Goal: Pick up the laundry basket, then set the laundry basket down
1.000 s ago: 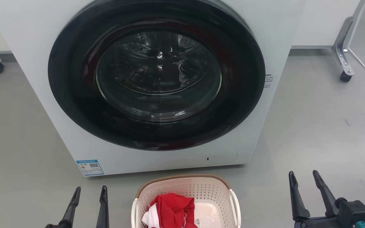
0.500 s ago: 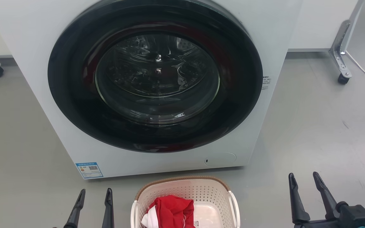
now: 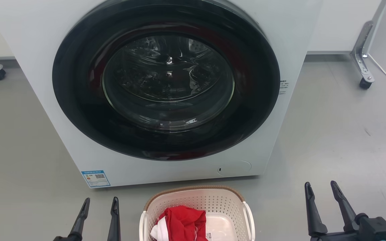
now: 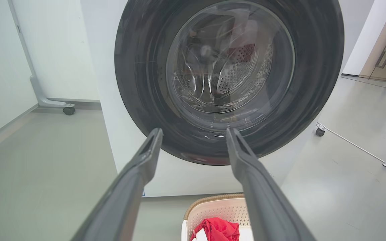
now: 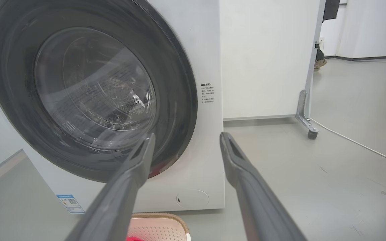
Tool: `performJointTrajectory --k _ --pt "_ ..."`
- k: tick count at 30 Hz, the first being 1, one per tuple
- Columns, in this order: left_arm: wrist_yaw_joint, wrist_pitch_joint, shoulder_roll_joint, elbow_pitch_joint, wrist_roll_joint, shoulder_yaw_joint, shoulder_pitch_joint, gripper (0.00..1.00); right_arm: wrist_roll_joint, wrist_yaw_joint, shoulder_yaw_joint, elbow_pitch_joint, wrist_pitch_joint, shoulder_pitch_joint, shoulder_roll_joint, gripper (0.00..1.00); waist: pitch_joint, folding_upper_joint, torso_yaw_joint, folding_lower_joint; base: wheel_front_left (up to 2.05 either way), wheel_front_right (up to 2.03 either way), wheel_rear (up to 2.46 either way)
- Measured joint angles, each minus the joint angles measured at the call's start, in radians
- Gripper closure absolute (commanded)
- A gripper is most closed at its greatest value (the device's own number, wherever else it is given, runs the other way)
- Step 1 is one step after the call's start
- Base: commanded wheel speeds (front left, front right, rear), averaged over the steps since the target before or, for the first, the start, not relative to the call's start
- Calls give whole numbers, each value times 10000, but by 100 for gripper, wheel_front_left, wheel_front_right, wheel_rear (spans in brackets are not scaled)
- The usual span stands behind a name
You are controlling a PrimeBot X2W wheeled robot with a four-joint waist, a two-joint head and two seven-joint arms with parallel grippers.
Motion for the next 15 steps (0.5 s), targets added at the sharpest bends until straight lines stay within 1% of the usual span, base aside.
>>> performJointTrajectory --k 9,10,15 --pt "0 299 -107 -196 105 90 155 0 -58 -12 -42 -36 6 153 15 0 68 0 33 0 0 0 0" --pt "0 311 -119 -207 119 98 155 100 -58 -12 -44 -38 8 153 17 100 81 0 35 0 0 0 0" --pt "-4 336 -213 278 96 2 193 100 -58 -10 58 430 75 271 144 100 92 0 36 1 0 0 0"
